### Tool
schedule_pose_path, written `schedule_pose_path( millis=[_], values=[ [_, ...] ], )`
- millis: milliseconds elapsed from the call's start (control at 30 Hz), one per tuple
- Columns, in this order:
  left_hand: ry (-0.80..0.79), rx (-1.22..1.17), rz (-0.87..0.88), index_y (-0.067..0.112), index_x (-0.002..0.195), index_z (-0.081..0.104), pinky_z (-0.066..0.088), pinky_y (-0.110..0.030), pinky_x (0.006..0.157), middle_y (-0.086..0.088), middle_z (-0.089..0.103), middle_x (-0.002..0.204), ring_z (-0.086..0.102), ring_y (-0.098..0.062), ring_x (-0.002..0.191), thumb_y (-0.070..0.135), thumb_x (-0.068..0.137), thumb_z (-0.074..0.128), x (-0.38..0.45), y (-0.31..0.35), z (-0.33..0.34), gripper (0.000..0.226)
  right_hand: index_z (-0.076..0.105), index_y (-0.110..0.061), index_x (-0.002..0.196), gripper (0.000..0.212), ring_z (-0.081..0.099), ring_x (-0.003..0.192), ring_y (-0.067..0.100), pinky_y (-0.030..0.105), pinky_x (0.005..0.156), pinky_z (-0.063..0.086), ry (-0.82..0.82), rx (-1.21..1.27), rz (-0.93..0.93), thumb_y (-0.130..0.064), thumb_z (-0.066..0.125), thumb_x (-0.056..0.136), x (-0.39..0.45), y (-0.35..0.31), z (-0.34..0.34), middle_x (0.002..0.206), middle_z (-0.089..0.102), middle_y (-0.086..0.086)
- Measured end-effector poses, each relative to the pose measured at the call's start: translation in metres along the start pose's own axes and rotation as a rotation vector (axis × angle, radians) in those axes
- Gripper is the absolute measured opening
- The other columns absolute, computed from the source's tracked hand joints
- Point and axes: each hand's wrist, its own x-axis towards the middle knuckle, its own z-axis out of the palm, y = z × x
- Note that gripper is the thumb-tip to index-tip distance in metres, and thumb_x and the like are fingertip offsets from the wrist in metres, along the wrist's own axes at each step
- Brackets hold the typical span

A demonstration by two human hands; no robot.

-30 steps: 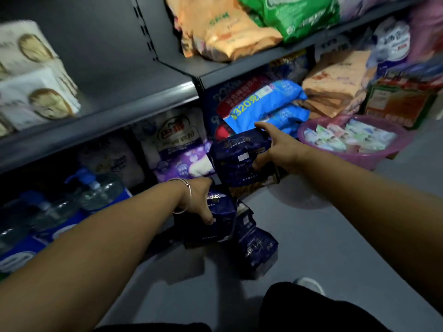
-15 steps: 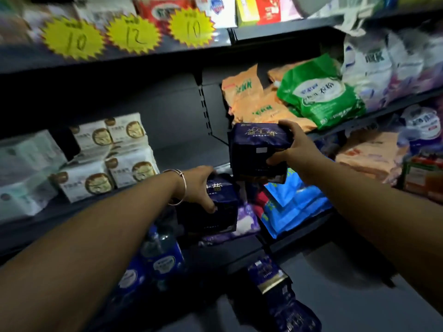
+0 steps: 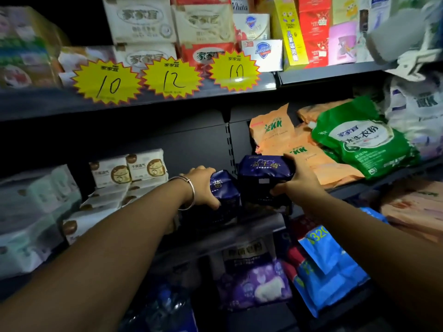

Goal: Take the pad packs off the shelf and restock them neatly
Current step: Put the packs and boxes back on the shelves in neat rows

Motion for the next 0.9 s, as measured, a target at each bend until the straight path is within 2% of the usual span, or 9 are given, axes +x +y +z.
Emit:
schedule_pose_path(
  millis=[67,167,267,433,500,600,700,833,900],
  values=[
    [0.002,0.005,-0.015,0.02,0.133,0.041,0.042,-0.044,0.1,-0.005,0.046,0.126,0.045,-0.027,0.116,0.041,0.063,0.077,0.018,-0.008,0.001,0.083,0.036,-0.017,0.14,0.096,0.054,0.108,0.026,0.033,0.069,0.055,-0.038,0.03,0.01,0.015,0.075,0.058,0.016,0.001,0.009,0.123,0.051,0.006],
    [-0.009,0.014,-0.05,0.017,0.14,0.034,0.039,-0.043,0.104,-0.007,0.042,0.134,0.042,-0.028,0.124,0.04,0.065,0.077,0.048,-0.022,0.003,0.09,0.042,-0.02,0.131,0.087,0.057,0.104,0.027,0.039,0.074,0.056,-0.074,0.047,0.001,0.019,0.072,0.058,0.045,0.005,0.019,0.116,0.055,0.007],
    [-0.031,0.038,-0.079,0.015,0.146,0.024,0.037,-0.042,0.106,-0.007,0.037,0.141,0.037,-0.029,0.131,0.041,0.068,0.077,0.082,-0.037,0.009,0.098,0.043,-0.02,0.128,0.084,0.057,0.104,0.028,0.036,0.071,0.055,-0.102,0.063,0.023,0.02,0.069,0.058,0.075,0.017,0.03,0.115,0.056,0.007],
    [-0.063,0.066,-0.103,0.016,0.148,0.019,0.028,-0.043,0.113,-0.006,0.029,0.148,0.029,-0.029,0.137,0.041,0.071,0.074,0.133,-0.059,0.027,0.099,0.041,-0.02,0.136,0.094,0.056,0.109,0.028,0.046,0.083,0.056,-0.152,0.054,0.067,0.014,0.072,0.054,0.119,0.047,0.049,0.121,0.057,0.008],
    [-0.067,0.07,-0.11,0.014,0.149,0.015,0.023,-0.044,0.115,-0.007,0.026,0.151,0.025,-0.029,0.139,0.037,0.078,0.069,0.15,-0.067,0.036,0.092,0.041,-0.021,0.135,0.092,0.056,0.11,0.028,0.045,0.084,0.056,-0.155,0.05,0.068,0.016,0.071,0.056,0.132,0.054,0.056,0.122,0.056,0.007],
    [-0.114,0.106,-0.116,0.013,0.15,0.007,0.012,-0.049,0.118,-0.006,0.014,0.156,0.01,-0.026,0.145,0.019,0.091,0.052,0.167,-0.071,0.051,0.075,0.04,-0.018,0.136,0.092,0.055,0.11,0.025,0.036,0.079,0.055,-0.166,0.044,0.065,0.019,0.07,0.058,0.143,0.062,0.066,0.121,0.055,0.006],
    [-0.12,0.149,-0.145,0.018,0.151,-0.003,0.002,-0.055,0.116,0.001,-0.002,0.159,-0.003,-0.022,0.147,0.015,0.091,0.056,0.177,-0.071,0.066,0.084,0.04,-0.017,0.137,0.092,0.053,0.112,0.024,0.036,0.08,0.055,-0.179,0.035,0.055,0.02,0.069,0.057,0.152,0.067,0.072,0.125,0.052,0.006],
    [-0.069,0.103,-0.226,0.03,0.15,-0.004,0.003,-0.061,0.113,0.004,-0.003,0.159,-0.007,-0.024,0.146,0.0,0.079,0.066,0.188,-0.073,0.071,0.104,0.041,-0.016,0.136,0.091,0.055,0.109,0.025,0.044,0.082,0.056,-0.196,0.071,0.063,0.022,0.069,0.057,0.159,0.07,0.077,0.124,0.052,0.006],
    [-0.056,0.023,-0.267,0.036,0.149,-0.001,0.006,-0.063,0.112,0.004,-0.004,0.159,-0.007,-0.026,0.146,-0.002,0.084,0.06,0.193,-0.074,0.072,0.097,0.04,-0.016,0.137,0.091,0.055,0.108,0.025,0.045,0.083,0.056,-0.219,0.079,0.068,0.023,0.068,0.059,0.161,0.071,0.079,0.121,0.052,0.004]
  ],
)
